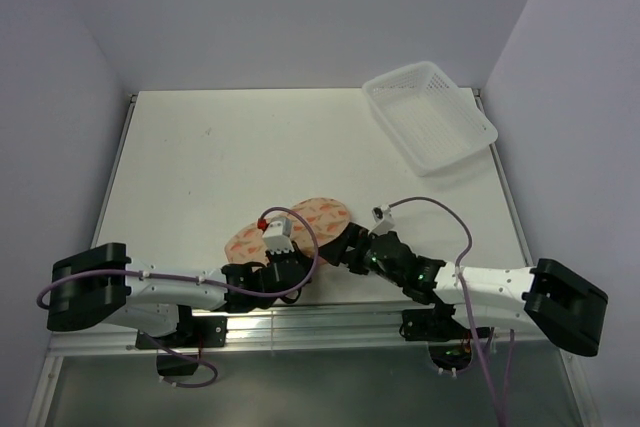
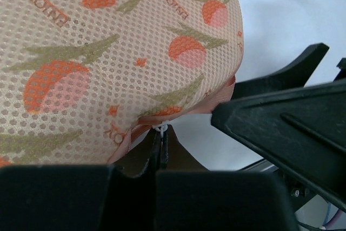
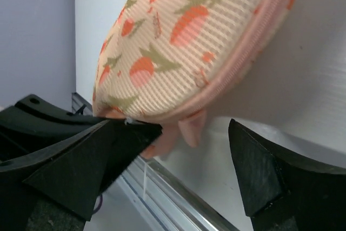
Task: Place the bra in the laundry bag and zip it closed
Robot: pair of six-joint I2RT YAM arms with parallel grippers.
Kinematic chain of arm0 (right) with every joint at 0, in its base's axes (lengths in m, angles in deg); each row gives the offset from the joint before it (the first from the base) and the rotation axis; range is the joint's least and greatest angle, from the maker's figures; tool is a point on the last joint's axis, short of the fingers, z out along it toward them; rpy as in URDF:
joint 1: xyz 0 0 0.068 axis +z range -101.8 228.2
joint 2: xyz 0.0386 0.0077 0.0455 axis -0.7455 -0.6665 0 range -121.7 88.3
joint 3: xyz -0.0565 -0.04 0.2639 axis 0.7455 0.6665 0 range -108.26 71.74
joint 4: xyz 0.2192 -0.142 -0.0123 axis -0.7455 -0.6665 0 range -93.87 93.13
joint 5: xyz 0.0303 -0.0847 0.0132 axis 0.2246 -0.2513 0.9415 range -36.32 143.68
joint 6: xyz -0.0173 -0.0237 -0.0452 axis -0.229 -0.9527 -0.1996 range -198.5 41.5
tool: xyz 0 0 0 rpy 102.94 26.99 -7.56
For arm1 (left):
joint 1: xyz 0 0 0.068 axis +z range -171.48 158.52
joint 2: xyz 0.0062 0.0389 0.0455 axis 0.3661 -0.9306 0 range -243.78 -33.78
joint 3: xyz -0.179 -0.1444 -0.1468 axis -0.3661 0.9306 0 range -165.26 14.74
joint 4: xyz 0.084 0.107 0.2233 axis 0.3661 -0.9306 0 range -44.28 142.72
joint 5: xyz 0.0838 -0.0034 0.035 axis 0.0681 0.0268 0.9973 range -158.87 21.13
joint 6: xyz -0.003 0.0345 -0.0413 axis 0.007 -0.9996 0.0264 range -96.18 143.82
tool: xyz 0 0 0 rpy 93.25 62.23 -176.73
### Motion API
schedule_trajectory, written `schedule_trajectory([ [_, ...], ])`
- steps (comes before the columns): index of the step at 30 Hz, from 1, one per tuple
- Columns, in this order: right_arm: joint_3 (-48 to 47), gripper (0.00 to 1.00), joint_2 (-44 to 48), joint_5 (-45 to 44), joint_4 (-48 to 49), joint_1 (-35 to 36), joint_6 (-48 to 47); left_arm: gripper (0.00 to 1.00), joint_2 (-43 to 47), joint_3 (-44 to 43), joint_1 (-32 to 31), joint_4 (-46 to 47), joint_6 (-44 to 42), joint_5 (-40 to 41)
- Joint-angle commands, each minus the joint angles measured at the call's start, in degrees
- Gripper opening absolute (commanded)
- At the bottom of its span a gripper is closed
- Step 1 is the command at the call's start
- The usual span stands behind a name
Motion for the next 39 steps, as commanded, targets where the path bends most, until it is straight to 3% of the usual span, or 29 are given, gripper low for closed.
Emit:
schedule_trajectory([
  [1,-3.8,0.92,-4.2,-2.4,7.2,0.3,1.7,0.0,-0.5,-1.2,-0.4,3.9,-1.1,-1.6],
  [3,-4.7,0.86,-7.7,-2.6,8.5,0.3,2.1,0.0,-0.4,-1.1,-0.7,4.2,-1.3,-1.6],
  [5,-5.5,0.65,-9.3,-3.9,9.6,0.2,2.2,0.0,-0.3,-1.4,-0.9,3.3,-1.3,-1.4],
  [7,-5.8,0.33,-9.0,-5.7,10.1,-0.4,1.4,0.0,0.1,-1.1,-1.0,2.7,-1.3,-1.4],
  [8,-5.9,0.25,-8.3,-6.3,9.5,-0.6,0.8,0.0,0.2,-0.6,-1.0,2.4,-1.2,-1.5],
  [10,-6.6,0.12,-7.8,-6.8,8.2,-1.9,-0.6,0.0,1.2,0.1,-1.0,0.8,-0.6,-1.4],
  [13,-7.2,0.01,-7.1,-7.2,6.6,-5.1,-2.8,0.0,3.6,2.0,-1.0,-1.7,1.0,-1.3],
  [21,-11.8,0.0,-11.6,0.3,5.2,-18.7,-10.7,0.0,12.8,7.0,-1.2,-9.8,5.7,-0.2],
  [30,-26.1,0.0,-19.8,10.9,-7.7,-28.8,-24.4,0.0,17.0,9.7,-1.4,-17.3,8.7,1.0],
  [31,-27.0,0.02,-21.0,12.3,-10.6,-29.3,-25.6,0.0,17.5,9.9,-1.4,-17.5,8.7,1.3],
  [32,-28.2,0.11,-21.7,14.0,-12.0,-29.3,-27.0,0.0,17.8,10.0,-1.4,-16.5,8.1,1.1],
  [33,-30.2,0.36,-22.4,16.3,-13.7,-29.2,-28.7,0.0,17.8,9.5,-1.4,-15.2,7.3,1.1],
  [36,-27.2,0.88,-20.6,19.5,-13.2,-26.6,-27.0,0.0,14.5,6.1,-1.4,-5.6,2.9,-0.4],
  [39,-19.4,0.93,-14.0,19.2,-9.6,-23.5,-21.3,0.0,7.4,-0.7,-1.4,-1.0,-1.0,-0.4],
])
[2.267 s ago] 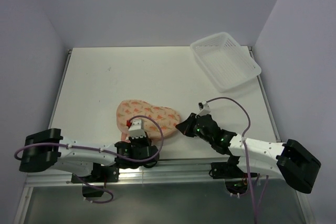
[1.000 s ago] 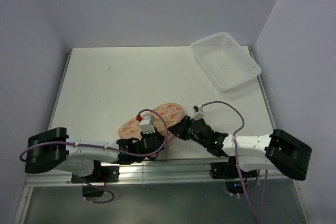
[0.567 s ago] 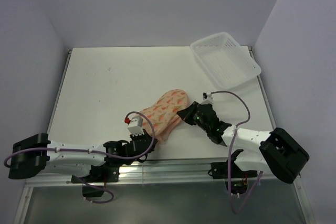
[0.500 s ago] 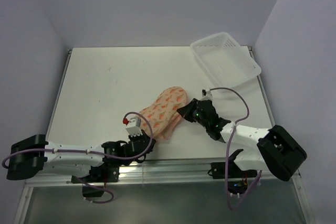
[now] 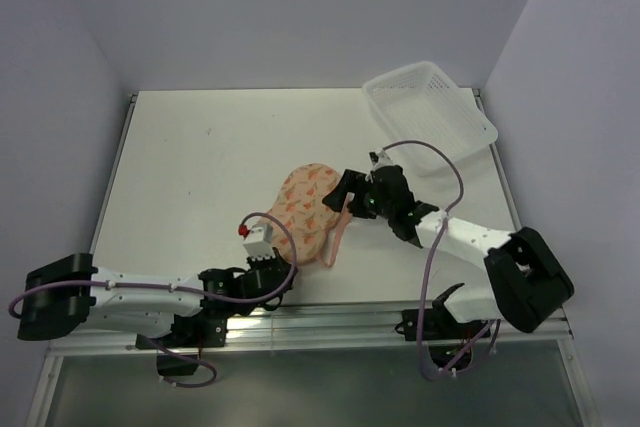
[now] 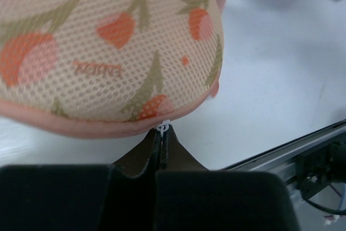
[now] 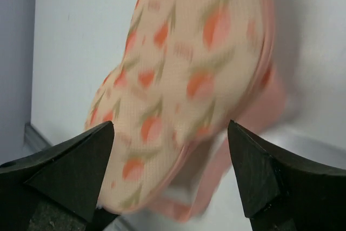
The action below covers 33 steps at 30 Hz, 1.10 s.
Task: Place the bra in the laundry bag and zip it closed
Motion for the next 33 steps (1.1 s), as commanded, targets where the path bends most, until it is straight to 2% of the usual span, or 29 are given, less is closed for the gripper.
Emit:
schedule_trajectory([
  [1,7.7,0.93,10.4,0.8,4.1,3.4,4.5,0.0,-6.7,-8.7,-0.5,10.4,-7.0,-0.3],
  [5,17.6,0.93,22.3,-7.7,5.1,13.7,12.8,0.0,-12.4,-12.6,1.0,15.1,-10.1,-2.3],
  [6,20.6,0.93,24.3,-11.2,5.0,15.3,16.5,0.0,-13.7,-13.1,1.4,15.7,-10.2,-2.6],
  [10,26.4,0.89,33.8,-16.0,6.8,18.1,22.6,0.0,-15.3,-12.8,1.6,18.2,-10.1,-4.4],
  [12,25.9,0.87,34.1,-16.8,6.8,18.0,22.5,0.0,-15.9,-12.4,1.7,18.6,-10.0,-5.7],
  [16,23.0,0.81,28.5,-15.7,9.9,18.0,22.4,0.0,-16.3,-11.8,1.3,19.4,-9.7,-6.8],
  [20,22.5,0.67,21.6,-12.8,17.0,18.0,25.2,0.0,-15.8,-11.7,1.0,19.7,-10.3,-6.7],
  [21,22.9,0.54,19.8,-12.7,18.5,18.0,26.5,0.0,-15.8,-11.7,1.0,19.8,-10.6,-6.8],
  [23,22.2,0.36,18.9,-13.3,20.1,18.0,26.6,0.0,-15.8,-11.6,1.0,19.3,-10.8,-6.8],
  [24,21.9,0.2,18.6,-13.6,19.6,18.0,26.0,0.0,-15.6,-11.2,1.0,18.3,-10.9,-6.7],
  [27,20.6,0.01,18.1,-14.1,18.2,17.0,23.8,0.0,-13.6,-9.4,1.0,15.5,-10.5,-5.6],
  [33,18.6,0.0,16.7,-5.9,15.3,6.6,16.6,0.0,-1.4,-0.7,1.0,4.9,-4.0,-1.8],
])
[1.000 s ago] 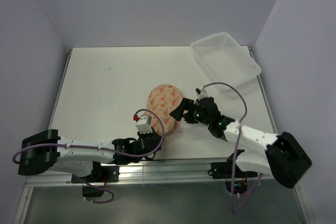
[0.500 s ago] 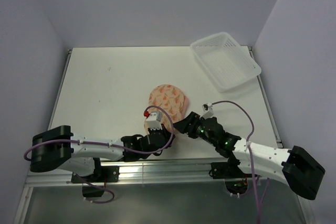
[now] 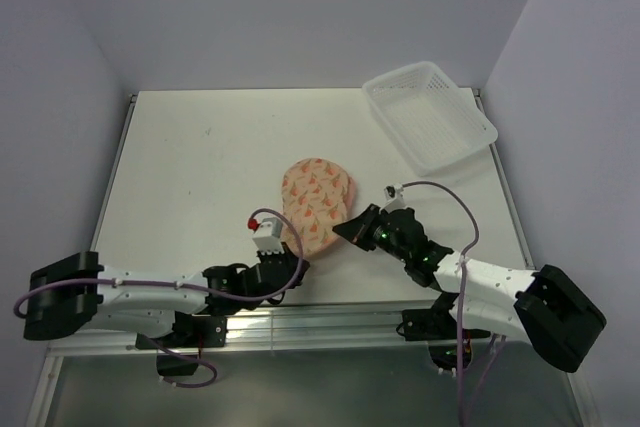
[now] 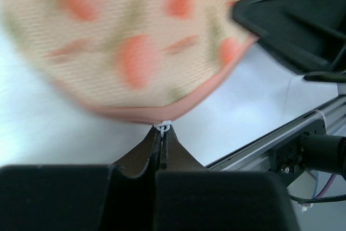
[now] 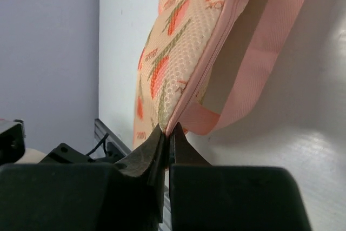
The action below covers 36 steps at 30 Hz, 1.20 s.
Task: Place the bra in the laundry bag and zip it closed
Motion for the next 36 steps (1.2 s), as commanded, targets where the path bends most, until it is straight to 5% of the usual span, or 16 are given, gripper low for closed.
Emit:
schedule_trajectory([
  [1,-3.6,0.0,-1.3,4.7,0.2,-6.7,-6.4,0.0,8.2,5.1,-0.3,-8.2,4.7,3.2],
  [8,-12.9,0.0,-6.9,10.1,-7.2,-14.9,-17.0,0.0,22.7,10.6,-0.3,-23.1,10.9,7.0],
  [11,-19.6,0.0,-13.2,13.4,-9.8,-16.1,-20.2,0.0,24.8,10.7,-0.6,-22.6,9.5,6.8],
  [15,-28.4,0.0,-24.4,16.9,-12.2,-16.5,-23.3,0.0,20.2,8.8,-2.7,-15.0,4.9,6.0],
  [20,-35.3,0.0,-28.7,16.1,-20.5,-19.3,-33.0,0.0,8.2,0.7,-4.0,-22.1,1.2,11.2],
  [22,-35.9,0.0,-29.0,15.5,-23.0,-22.1,-34.9,0.0,6.9,0.2,-3.0,-23.4,0.4,12.6],
  [25,-35.9,0.0,-28.4,15.5,-23.8,-23.5,-35.1,0.0,9.3,5.2,4.1,-15.0,-6.2,4.0],
  [26,-36.3,0.21,-28.6,16.5,-24.2,-23.2,-34.5,0.0,10.7,7.6,6.3,-9.0,-6.7,1.9],
  [28,-33.8,0.47,-27.5,16.1,-23.0,-20.8,-33.4,0.0,11.1,8.0,6.6,-4.0,-7.6,-1.0],
  [29,-32.5,0.71,-25.5,16.0,-22.2,-20.0,-31.3,0.0,9.9,6.3,6.5,-3.4,-6.9,-0.7],
  [30,-30.9,0.8,-24.1,16.4,-20.2,-19.2,-30.1,0.0,9.1,5.3,6.5,-3.4,-6.3,-0.3],
  [32,-24.2,0.93,-18.7,15.1,-16.6,-16.7,-24.7,0.0,7.0,3.4,5.7,-1.3,-5.9,0.0],
  [36,-12.0,0.96,-9.9,10.7,-5.9,-10.5,-14.9,0.0,3.2,2.1,5.2,2.7,-3.8,0.1],
])
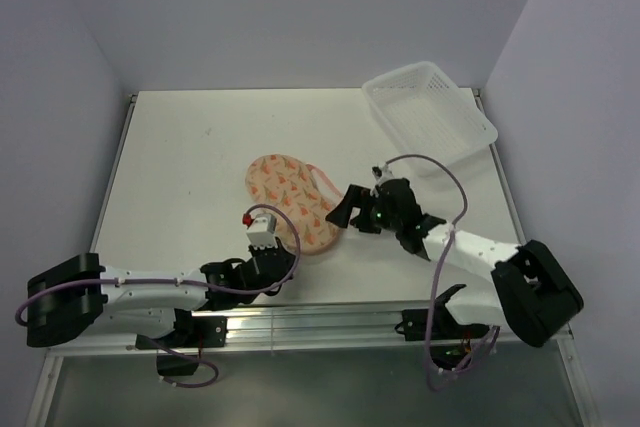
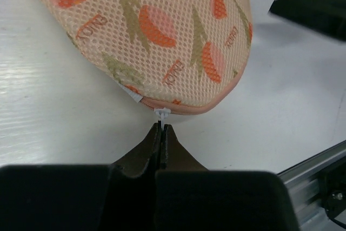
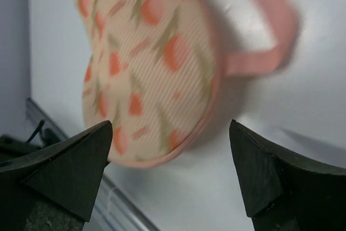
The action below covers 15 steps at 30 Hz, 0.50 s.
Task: Place the bra in the laundry bag and zip it closed
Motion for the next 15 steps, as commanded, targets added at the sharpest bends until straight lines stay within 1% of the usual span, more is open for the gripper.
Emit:
schedule_trajectory([
  [1,7.8,0.96,5.6,-6.0,10.3,6.7,11.2,0.0,-2.4,-3.1,-0.7,7.5,0.8,-1.7],
  [2,9.0,0.96,6.6,-6.9,11.6,8.2,13.0,0.0,-3.3,-3.0,-0.9,8.4,1.1,-1.8],
  [3,10.3,0.96,6.6,-7.0,15.0,9.6,14.5,0.0,-3.7,-3.1,-1.1,9.8,1.4,-2.1],
  [4,11.7,0.96,6.4,-7.0,16.4,10.7,17.5,0.0,-4.0,-3.1,-1.3,10.2,1.6,-2.4],
  [6,12.4,0.96,4.3,-6.8,20.7,12.9,19.3,0.0,-4.9,-3.0,-1.8,11.4,1.8,-2.7],
  [7,12.2,0.9,2.5,-6.5,22.1,13.0,20.2,0.0,-5.4,-3.1,-2.1,11.4,1.8,-3.0],
  [9,11.4,0.76,0.9,-6.2,24.2,13.0,20.5,0.0,-5.8,-3.2,-2.2,11.1,1.9,-3.2],
  [10,9.9,0.53,0.1,-6.8,23.6,13.0,19.8,0.0,-5.7,-3.1,-2.3,10.3,1.8,-3.2],
  [11,9.4,0.36,-1.3,-7.1,23.0,12.8,19.5,0.0,-5.5,-3.0,-2.3,9.7,1.9,-2.8],
  [13,9.0,0.07,-1.8,-8.2,22.8,12.3,18.5,0.0,-4.3,-2.5,-2.3,7.0,1.9,-2.0],
  [14,9.0,0.02,-1.8,-9.4,21.6,12.1,17.9,0.0,-3.8,-2.4,-2.3,5.6,2.1,-0.7],
  [15,8.4,0.0,-2.0,-9.5,20.7,10.9,16.2,0.0,-3.2,-2.2,-2.3,4.1,2.2,-0.1],
])
